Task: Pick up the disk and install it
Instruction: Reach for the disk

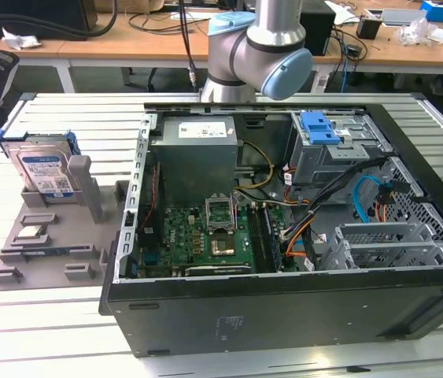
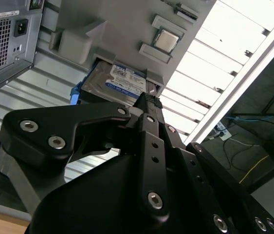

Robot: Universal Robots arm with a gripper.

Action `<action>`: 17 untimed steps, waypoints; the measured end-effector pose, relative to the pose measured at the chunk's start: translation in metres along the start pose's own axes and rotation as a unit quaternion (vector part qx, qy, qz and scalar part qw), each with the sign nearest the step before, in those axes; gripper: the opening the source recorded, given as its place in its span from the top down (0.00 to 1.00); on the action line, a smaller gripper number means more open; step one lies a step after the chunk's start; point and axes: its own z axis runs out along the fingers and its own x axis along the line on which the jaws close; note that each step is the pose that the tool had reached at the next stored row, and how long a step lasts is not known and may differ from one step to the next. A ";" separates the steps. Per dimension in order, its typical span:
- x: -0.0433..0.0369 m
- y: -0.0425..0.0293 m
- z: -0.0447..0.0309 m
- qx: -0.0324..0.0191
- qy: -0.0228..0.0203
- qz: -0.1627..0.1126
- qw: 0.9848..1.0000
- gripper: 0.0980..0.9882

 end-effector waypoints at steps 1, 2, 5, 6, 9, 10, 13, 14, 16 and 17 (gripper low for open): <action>0.0011 -0.0001 0.0000 0.000 0.000 0.000 1.000 0.99; 0.0029 -0.0002 -0.0001 0.000 0.000 0.000 1.000 0.99; 0.0077 -0.0006 -0.0001 0.000 0.000 0.000 1.000 0.99; 0.0095 -0.0007 -0.0002 0.000 0.000 0.000 1.000 0.99; 0.0133 -0.0010 -0.0003 0.000 0.000 0.000 1.000 0.99; 0.0145 -0.0011 -0.0003 0.000 0.000 0.000 1.000 0.99; 0.0198 -0.0015 -0.0004 0.000 0.000 0.000 1.000 0.99; 0.0213 -0.0016 -0.0004 0.000 0.000 0.000 1.000 0.99; 0.0241 -0.0018 -0.0005 0.000 0.000 0.000 1.000 0.99; 0.0252 -0.0019 -0.0005 0.000 0.000 0.000 1.000 0.99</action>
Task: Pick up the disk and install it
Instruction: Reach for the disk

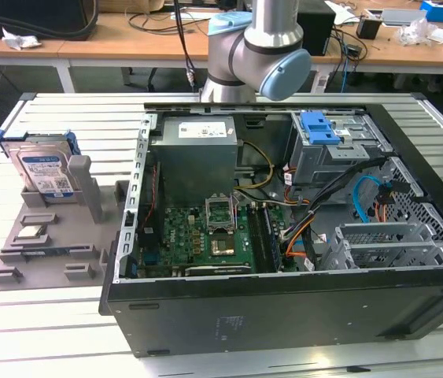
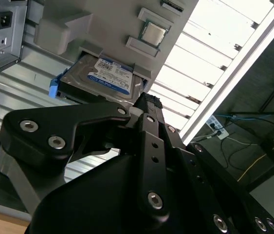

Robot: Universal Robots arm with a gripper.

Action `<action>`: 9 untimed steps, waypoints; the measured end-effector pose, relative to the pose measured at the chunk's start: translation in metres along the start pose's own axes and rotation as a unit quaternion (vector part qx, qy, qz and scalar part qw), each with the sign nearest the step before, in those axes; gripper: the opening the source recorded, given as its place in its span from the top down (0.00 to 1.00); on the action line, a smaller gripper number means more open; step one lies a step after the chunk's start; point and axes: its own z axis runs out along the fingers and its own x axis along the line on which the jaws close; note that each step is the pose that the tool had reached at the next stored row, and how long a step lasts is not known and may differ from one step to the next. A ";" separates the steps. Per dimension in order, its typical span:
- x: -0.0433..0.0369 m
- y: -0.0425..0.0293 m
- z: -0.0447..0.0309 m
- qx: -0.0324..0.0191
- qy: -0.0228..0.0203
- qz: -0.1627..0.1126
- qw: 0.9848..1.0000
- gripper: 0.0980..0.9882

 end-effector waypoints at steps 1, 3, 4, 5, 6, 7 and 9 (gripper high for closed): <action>0.0010 -0.0001 0.0000 0.000 0.000 0.000 1.000 0.99; 0.0046 -0.0003 -0.0001 0.000 0.000 0.000 1.000 0.99; 0.0067 -0.0005 -0.0002 0.000 0.000 0.000 1.000 0.99; 0.0095 -0.0007 -0.0002 0.000 0.000 0.000 1.000 0.99; 0.0108 -0.0008 -0.0003 0.000 0.000 0.000 1.000 0.99; 0.0121 -0.0009 -0.0003 0.000 0.000 0.000 1.000 0.99; 0.0161 -0.0012 -0.0004 0.000 0.000 0.000 1.000 0.99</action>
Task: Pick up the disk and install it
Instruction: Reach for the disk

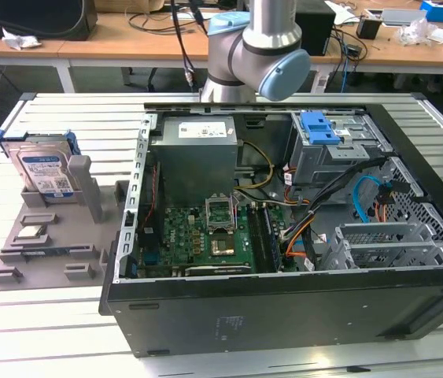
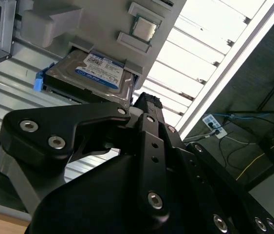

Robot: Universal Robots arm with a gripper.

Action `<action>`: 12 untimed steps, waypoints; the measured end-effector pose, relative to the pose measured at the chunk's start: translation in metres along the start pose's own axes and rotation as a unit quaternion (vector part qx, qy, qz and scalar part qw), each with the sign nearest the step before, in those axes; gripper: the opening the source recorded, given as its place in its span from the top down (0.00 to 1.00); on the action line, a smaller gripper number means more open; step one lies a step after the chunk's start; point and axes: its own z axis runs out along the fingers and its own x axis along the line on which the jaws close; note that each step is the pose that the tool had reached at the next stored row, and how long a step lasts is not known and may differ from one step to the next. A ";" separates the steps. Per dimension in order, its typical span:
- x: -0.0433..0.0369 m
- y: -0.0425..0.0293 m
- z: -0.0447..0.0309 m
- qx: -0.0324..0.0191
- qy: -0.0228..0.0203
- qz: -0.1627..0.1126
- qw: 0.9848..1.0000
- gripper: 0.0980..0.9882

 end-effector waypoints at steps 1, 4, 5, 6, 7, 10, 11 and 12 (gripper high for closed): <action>0.0011 -0.0001 0.0000 0.000 0.000 0.000 1.000 0.99; 0.0071 -0.0005 -0.0002 0.000 0.000 0.000 1.000 0.99; 0.0080 -0.0006 -0.0002 0.000 0.000 0.000 1.000 0.99; 0.0096 -0.0007 -0.0003 0.000 0.000 0.000 1.000 0.99; 0.0114 -0.0008 -0.0003 0.000 0.000 0.000 1.000 0.99; 0.0142 -0.0010 -0.0004 0.000 0.000 0.000 1.000 0.99; 0.0152 -0.0011 -0.0004 0.000 0.000 0.000 1.000 0.99; 0.0164 -0.0012 -0.0004 0.000 0.000 0.000 1.000 0.99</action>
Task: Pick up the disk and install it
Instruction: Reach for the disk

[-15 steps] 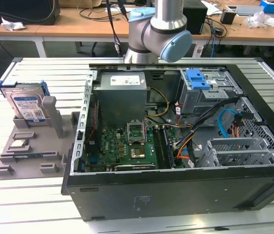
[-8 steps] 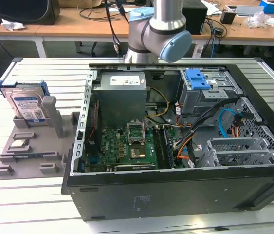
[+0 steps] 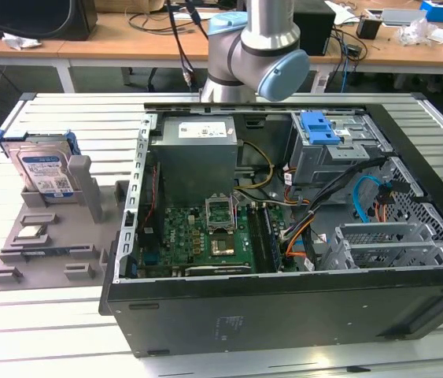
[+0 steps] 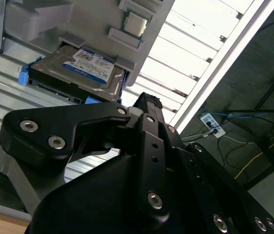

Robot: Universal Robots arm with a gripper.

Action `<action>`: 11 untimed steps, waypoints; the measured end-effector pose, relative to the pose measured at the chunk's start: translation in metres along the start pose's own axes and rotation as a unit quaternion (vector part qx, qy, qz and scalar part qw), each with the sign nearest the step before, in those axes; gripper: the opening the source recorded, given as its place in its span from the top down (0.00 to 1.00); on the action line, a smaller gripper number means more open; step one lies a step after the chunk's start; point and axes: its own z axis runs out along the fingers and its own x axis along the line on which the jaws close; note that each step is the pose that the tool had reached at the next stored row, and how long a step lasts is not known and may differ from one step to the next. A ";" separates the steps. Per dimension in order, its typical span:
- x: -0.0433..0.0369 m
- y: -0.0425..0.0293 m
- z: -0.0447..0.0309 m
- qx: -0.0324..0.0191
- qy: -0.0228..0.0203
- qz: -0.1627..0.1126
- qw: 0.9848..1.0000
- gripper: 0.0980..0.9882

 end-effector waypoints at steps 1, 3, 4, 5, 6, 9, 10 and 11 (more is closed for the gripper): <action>0.0009 -0.0001 0.0000 0.000 0.000 0.000 1.000 0.99; 0.0041 -0.0003 -0.0001 0.000 0.000 0.000 1.000 0.99; 0.0065 -0.0005 -0.0002 0.000 0.000 0.000 1.000 0.99; 0.0089 -0.0006 -0.0003 0.000 0.000 0.000 1.000 0.99; 0.0108 -0.0008 -0.0003 0.000 0.000 0.000 1.000 0.99; 0.0142 -0.0011 -0.0004 0.000 0.000 0.000 1.000 0.99; 0.0155 -0.0012 -0.0004 0.000 0.000 0.000 1.000 0.99; 0.0172 -0.0013 -0.0005 0.000 0.000 0.000 1.000 0.99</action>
